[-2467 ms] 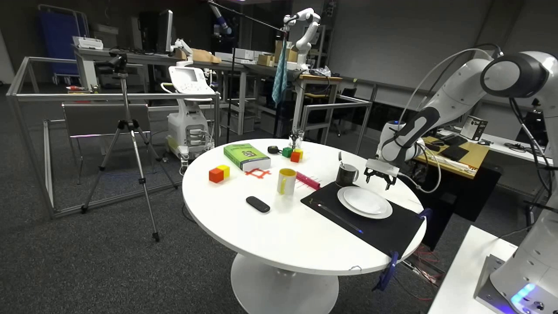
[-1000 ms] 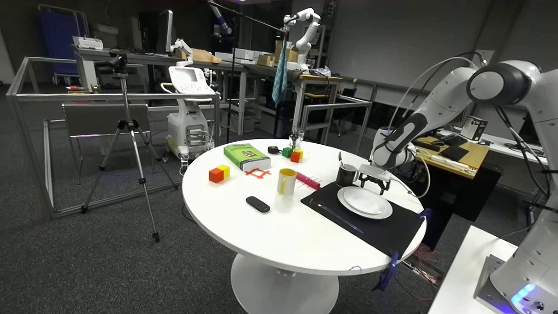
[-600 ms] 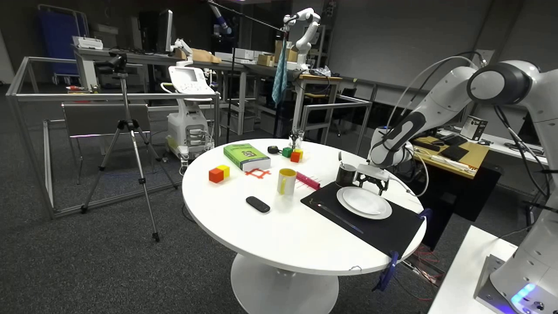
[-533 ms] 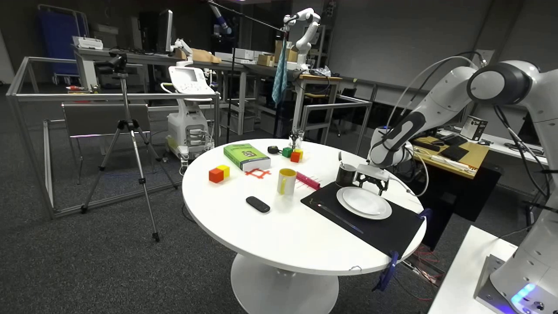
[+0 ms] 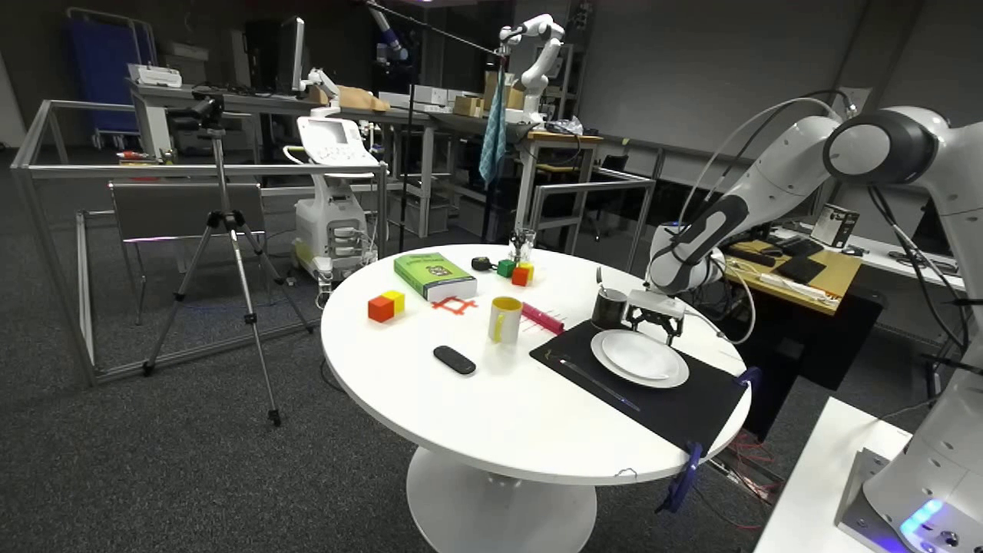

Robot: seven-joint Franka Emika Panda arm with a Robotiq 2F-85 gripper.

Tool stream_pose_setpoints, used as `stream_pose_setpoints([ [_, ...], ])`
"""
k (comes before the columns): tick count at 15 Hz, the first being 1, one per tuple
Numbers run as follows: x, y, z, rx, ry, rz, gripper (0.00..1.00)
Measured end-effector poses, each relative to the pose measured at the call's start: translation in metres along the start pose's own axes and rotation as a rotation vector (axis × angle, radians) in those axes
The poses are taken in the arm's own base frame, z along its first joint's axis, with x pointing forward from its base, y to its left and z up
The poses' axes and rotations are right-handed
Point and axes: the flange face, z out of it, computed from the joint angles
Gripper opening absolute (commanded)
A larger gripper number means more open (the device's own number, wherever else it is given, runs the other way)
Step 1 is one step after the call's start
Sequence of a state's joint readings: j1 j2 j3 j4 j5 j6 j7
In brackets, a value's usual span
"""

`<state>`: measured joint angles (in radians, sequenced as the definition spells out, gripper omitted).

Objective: Move the plate slightly to the left

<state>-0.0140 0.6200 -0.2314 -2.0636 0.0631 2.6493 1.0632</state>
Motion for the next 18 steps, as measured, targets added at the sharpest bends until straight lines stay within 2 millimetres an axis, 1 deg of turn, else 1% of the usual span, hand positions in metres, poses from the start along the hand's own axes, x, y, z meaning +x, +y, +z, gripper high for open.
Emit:
stream_pose_setpoints([
  [13,-0.0018,-0.0028,-0.0014,-0.008,-0.01,-0.021,1.0],
  [18,0.0004,-0.0024,-0.0024,-0.008,-0.004,-0.022,1.0],
])
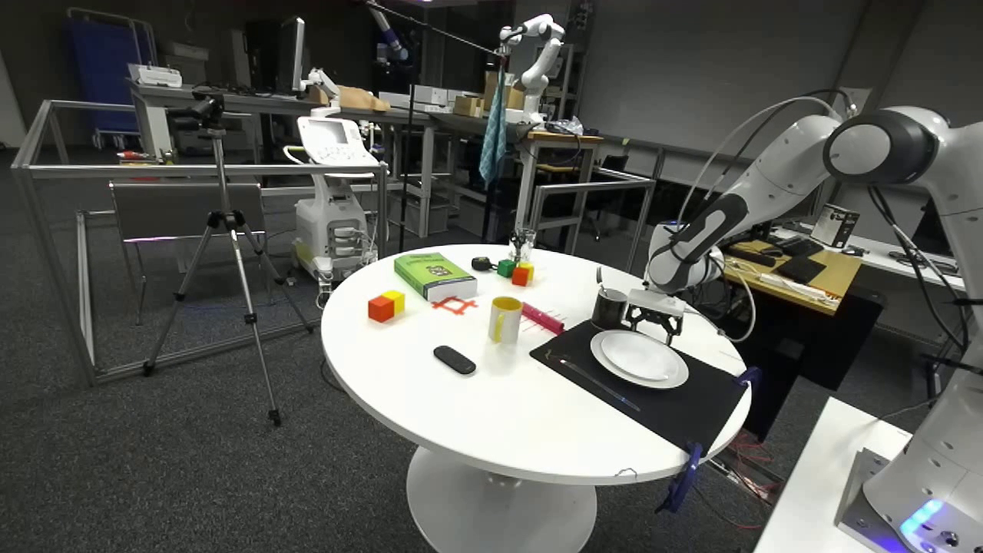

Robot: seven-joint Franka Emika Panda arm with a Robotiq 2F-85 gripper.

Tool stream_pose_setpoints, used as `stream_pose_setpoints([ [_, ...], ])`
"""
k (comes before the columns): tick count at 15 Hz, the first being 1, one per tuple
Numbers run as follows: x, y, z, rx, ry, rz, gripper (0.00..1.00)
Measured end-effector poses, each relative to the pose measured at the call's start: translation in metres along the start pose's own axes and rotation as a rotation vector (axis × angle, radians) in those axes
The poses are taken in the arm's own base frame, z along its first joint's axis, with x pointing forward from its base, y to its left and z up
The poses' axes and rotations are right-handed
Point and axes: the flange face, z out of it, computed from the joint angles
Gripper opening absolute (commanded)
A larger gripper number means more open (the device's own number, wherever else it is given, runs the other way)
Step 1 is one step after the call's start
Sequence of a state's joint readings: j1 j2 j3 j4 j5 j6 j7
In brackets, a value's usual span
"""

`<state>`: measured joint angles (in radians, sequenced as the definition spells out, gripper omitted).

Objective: Move the plate slightly to the left

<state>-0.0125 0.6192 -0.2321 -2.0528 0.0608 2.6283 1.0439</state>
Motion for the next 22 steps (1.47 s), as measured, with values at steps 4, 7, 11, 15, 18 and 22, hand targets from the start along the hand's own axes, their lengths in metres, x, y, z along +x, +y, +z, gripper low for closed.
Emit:
stream_pose_setpoints([
  [4,0.01,0.005,-0.006,-0.006,0.022,-0.005,1.0],
  [7,0.016,0.012,-0.016,-0.022,0.049,-0.023,1.0],
  [11,0.016,0.017,-0.044,-0.035,0.075,-0.068,1.0],
  [15,0.013,0.021,-0.083,-0.01,0.103,-0.11,1.0],
  [18,0.012,0.021,-0.109,0.024,0.125,-0.13,1.0],
  [22,0.001,0.013,-0.136,0.062,0.154,-0.184,1.0],
])
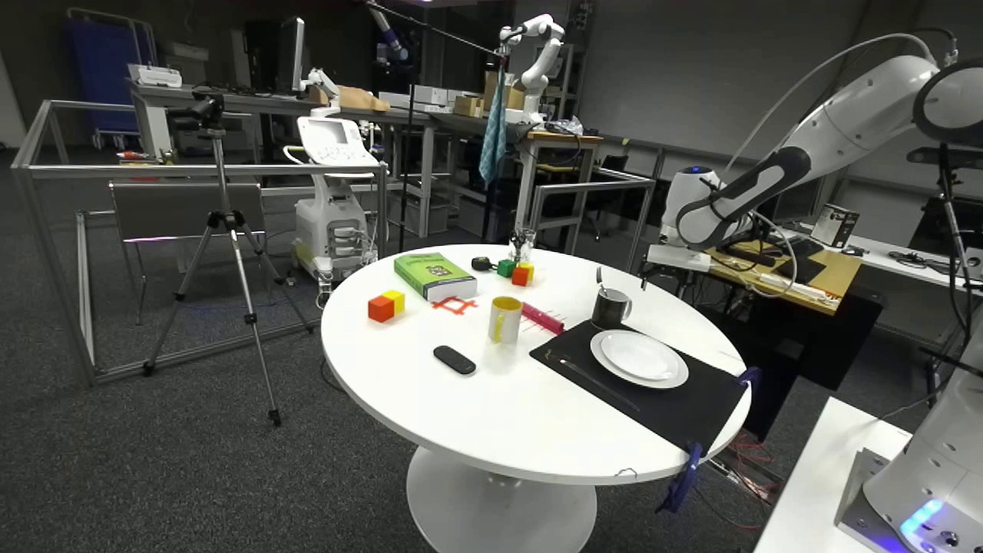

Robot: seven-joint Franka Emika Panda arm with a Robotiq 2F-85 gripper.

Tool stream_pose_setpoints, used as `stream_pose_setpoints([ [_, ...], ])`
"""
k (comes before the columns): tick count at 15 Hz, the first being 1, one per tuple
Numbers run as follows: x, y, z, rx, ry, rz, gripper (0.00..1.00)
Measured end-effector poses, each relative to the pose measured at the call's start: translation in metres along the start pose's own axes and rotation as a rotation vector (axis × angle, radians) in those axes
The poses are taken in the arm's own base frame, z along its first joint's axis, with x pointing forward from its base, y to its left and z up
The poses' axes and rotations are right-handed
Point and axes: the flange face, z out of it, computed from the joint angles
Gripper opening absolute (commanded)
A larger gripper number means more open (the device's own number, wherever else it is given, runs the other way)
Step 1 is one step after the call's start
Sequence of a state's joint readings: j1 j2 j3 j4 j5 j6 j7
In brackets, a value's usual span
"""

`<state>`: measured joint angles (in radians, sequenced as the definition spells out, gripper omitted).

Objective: Move the plate slightly to the left

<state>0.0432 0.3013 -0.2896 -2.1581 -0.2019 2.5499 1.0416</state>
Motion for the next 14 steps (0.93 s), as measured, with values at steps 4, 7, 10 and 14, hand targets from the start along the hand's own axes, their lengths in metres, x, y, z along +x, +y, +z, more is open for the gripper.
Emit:
stream_pose_setpoints([
  [4,-0.017,-0.019,-0.022,0.034,0.03,-0.081,1.0],
  [7,-0.034,-0.032,-0.034,0.058,0.037,-0.141,1.0],
  [10,-0.051,-0.045,-0.043,0.081,0.037,-0.232,1.0],
  [14,-0.075,-0.063,-0.052,0.115,0.041,-0.348,1.0],
])
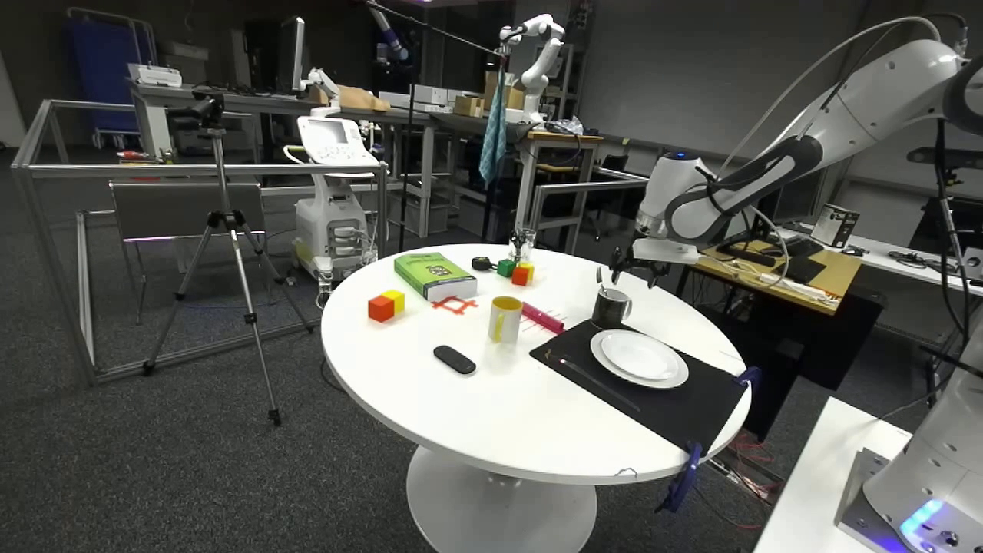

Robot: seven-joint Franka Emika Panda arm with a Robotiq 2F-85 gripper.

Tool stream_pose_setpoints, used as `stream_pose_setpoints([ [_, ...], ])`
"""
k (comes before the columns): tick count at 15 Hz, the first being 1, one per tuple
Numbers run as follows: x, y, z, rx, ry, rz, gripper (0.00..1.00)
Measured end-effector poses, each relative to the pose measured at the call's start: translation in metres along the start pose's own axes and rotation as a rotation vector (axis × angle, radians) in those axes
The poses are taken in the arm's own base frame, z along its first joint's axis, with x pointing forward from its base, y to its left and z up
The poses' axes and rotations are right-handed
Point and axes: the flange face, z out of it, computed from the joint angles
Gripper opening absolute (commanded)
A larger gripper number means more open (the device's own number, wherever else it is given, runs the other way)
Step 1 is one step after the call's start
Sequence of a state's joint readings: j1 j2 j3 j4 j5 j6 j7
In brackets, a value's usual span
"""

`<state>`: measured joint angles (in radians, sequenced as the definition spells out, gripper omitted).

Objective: Move the plate slightly to the left

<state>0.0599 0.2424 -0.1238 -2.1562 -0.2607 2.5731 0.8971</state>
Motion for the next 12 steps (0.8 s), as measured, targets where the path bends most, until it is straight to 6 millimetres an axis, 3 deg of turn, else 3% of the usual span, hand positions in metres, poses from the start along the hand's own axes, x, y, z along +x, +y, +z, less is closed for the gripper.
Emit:
stream_pose_setpoints([
  [7,-0.034,-0.042,-0.011,0.051,0.009,-0.174,1.0],
  [12,-0.04,-0.048,-0.013,0.056,0.008,-0.201,1.0],
])
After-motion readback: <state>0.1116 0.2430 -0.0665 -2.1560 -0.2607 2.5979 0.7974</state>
